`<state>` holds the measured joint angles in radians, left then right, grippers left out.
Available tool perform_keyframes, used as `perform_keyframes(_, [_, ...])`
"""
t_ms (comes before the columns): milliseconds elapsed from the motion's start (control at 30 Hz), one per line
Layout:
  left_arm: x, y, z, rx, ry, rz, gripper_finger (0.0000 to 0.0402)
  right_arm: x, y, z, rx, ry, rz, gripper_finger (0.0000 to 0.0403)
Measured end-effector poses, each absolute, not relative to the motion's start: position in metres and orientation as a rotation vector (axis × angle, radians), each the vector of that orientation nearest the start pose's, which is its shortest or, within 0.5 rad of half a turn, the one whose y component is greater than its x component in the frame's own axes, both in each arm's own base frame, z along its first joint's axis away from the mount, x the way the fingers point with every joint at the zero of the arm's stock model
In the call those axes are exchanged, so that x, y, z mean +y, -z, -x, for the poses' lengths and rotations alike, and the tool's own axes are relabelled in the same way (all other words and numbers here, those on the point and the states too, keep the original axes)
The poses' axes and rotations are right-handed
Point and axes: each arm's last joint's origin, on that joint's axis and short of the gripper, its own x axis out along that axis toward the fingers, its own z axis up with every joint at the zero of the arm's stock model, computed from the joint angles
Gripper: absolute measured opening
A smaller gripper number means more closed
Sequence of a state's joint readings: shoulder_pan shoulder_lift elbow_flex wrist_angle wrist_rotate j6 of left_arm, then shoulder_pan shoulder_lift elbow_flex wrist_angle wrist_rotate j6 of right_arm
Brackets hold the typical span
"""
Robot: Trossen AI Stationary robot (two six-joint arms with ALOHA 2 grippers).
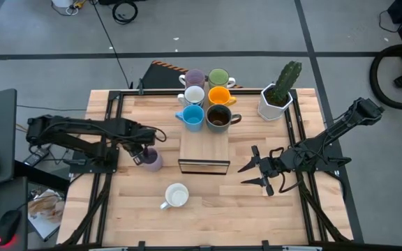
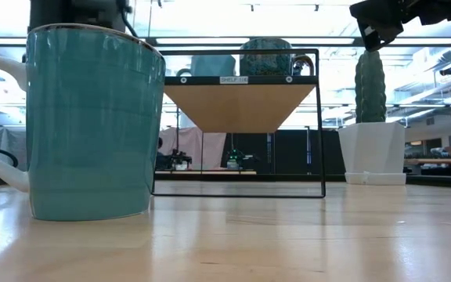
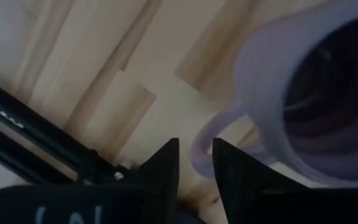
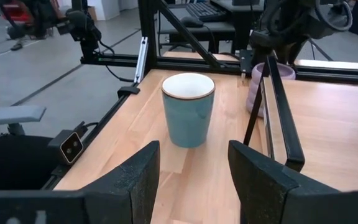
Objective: Place coffee mugs
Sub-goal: Put the purple mug on the shelf
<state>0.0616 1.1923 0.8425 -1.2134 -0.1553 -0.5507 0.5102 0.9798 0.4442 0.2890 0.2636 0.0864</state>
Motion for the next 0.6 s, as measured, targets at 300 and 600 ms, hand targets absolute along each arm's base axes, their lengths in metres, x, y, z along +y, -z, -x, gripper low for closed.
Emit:
perform_keyframes(300, [-0.011,-0.229,-0.17,1.457,-0.51,0.382,0.0102,0.095,-0.226,-0.184,0.24,-0.238,0.007,0.0196])
perform_keyframes(600, [-0.03,-0.23,-0.159,1.498,-0.511,0.292,0.0102,0.095,-0.227,-0.184,0.233,-0.239,0.004,0.0196])
